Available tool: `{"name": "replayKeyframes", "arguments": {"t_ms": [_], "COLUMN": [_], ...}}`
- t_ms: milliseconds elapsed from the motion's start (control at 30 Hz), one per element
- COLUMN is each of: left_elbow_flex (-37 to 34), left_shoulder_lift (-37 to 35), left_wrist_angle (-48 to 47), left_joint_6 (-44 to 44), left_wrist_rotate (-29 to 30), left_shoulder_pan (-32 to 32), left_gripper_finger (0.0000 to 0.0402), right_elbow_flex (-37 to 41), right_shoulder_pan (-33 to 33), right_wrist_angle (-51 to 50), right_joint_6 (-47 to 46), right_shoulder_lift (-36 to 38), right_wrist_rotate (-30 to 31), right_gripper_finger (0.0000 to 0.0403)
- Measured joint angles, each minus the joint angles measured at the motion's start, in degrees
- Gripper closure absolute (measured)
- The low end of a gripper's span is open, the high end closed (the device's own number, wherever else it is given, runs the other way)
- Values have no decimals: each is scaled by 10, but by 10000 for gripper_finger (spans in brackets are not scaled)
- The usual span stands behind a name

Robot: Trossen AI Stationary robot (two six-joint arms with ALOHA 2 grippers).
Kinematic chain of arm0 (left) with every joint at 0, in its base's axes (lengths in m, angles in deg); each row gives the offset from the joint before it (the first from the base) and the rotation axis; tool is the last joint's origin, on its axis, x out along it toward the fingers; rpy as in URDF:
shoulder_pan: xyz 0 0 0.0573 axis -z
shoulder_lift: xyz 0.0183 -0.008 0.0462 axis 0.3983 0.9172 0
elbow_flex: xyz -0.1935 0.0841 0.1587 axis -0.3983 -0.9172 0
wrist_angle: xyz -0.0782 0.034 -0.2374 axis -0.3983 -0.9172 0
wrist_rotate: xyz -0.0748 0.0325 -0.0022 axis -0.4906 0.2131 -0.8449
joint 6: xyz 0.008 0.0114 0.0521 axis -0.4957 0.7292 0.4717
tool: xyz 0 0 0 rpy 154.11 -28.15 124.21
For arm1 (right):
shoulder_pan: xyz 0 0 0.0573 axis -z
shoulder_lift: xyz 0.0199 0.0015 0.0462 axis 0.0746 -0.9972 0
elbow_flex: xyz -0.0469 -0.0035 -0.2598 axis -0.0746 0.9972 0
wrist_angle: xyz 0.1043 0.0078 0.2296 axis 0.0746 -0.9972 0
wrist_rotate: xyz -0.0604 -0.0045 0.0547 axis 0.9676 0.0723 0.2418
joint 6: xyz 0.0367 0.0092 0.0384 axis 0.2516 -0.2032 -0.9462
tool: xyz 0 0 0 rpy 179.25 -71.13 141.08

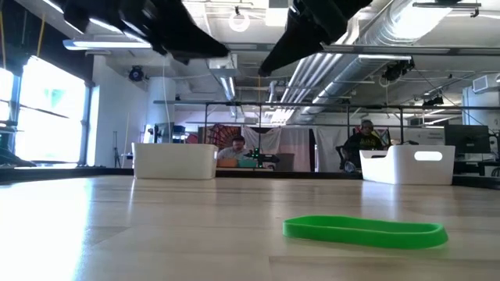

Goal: Sort rubber bands into baskets
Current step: Put the purple rubber band into the bottom left white bin

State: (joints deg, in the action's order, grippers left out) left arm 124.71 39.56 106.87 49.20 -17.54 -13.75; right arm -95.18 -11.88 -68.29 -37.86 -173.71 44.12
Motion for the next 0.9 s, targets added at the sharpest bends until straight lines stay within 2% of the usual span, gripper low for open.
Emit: {"name": "replayKeyframes", "arguments": {"t_ms": [233,500,600,767,900], "left_elbow_flex": [0,0,0,0,0], "left_shoulder_lift": [-110,-189,-203,-215,-218], "left_wrist_angle": [-145,-277,-315,-395,-417], "left_joint_6": [-38,-148,-218,-385,-499], "left_wrist_rotate": [-15,-41,-62,-115,-161], "left_shoulder_pan": [39,123,160,219,266], "left_gripper_finger": [401,401,401,401,401], "right_elbow_flex": [0,2,2,2,3], "right_shoulder_pan": [0,0,1,0,1], "right_wrist_angle": [-12,-17,-18,-19,-19], "right_joint_6": [-7,-17,-23,-32,-32], "right_shoulder_lift": [0,0,0,0,0], "right_wrist_rotate": [4,4,4,5,5], "right_gripper_finger": [181,181,181,181,181]}}
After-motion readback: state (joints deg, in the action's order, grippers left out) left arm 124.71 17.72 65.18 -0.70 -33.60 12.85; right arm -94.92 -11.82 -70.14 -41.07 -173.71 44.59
